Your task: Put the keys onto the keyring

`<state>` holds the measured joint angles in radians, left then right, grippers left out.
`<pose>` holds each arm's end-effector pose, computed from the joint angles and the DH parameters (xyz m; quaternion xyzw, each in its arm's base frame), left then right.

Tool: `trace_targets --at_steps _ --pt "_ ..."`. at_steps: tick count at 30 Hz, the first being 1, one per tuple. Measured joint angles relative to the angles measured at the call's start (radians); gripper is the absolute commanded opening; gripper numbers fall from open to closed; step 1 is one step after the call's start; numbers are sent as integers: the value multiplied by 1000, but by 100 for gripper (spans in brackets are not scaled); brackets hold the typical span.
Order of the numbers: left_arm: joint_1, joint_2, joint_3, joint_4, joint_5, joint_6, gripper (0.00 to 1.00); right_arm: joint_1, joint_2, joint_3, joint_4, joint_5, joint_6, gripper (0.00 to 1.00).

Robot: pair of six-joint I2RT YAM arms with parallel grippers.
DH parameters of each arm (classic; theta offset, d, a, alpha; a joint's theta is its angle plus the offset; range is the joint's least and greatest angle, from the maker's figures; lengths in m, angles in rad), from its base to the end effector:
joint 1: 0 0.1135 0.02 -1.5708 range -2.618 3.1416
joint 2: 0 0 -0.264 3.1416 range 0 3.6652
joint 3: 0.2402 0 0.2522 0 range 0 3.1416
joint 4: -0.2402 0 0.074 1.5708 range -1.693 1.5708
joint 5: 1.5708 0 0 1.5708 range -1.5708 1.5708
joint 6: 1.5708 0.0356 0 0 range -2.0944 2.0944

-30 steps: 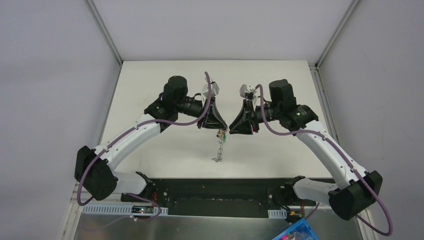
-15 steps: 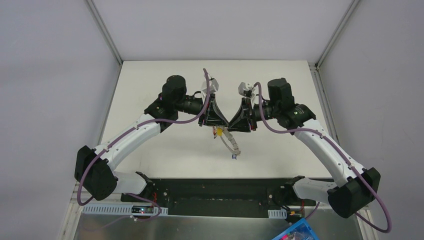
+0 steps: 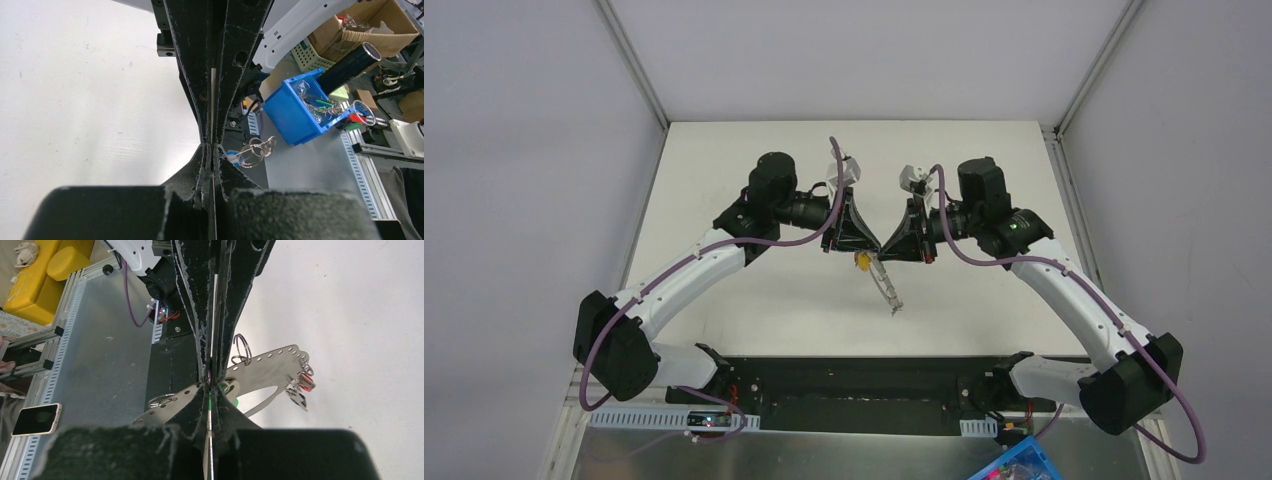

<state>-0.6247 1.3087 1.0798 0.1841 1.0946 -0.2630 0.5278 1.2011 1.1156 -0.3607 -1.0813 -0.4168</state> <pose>0.2200 -0.1976 0.3673 0.4648 0.5424 -0.5931 0.3715 0.2050 0.1559 0.3594 -0.5743 0.5211 0.4601 0.4322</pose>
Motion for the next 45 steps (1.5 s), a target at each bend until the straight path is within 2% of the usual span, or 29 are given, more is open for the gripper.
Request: trace_targets --at_steps 3,5,9,15,25,29,36,45 --pt "7 0 -3 -4 -2 9 0 0 0 2 -6 20 -18 0" --pt "8 0 -1 -29 -5 47 5 3 3 12 -29 39 -35 0" --pt "10 -2 45 -187 -25 193 14 26 31 66 -107 94 -78 0" --pt "18 -13 82 -355 -58 341 20 64 71 114 -207 163 -120 0" --pt "14 -13 89 -411 -85 402 33 80 114 116 -238 187 -123 0" --pt "-3 -9 95 -417 -102 417 35 80 121 121 -237 184 -119 0" --pt "-31 20 114 -452 -130 461 32 80 122 121 -237 183 -115 0" --pt "-34 21 115 -482 -136 493 11 80 122 121 -235 183 -114 0"
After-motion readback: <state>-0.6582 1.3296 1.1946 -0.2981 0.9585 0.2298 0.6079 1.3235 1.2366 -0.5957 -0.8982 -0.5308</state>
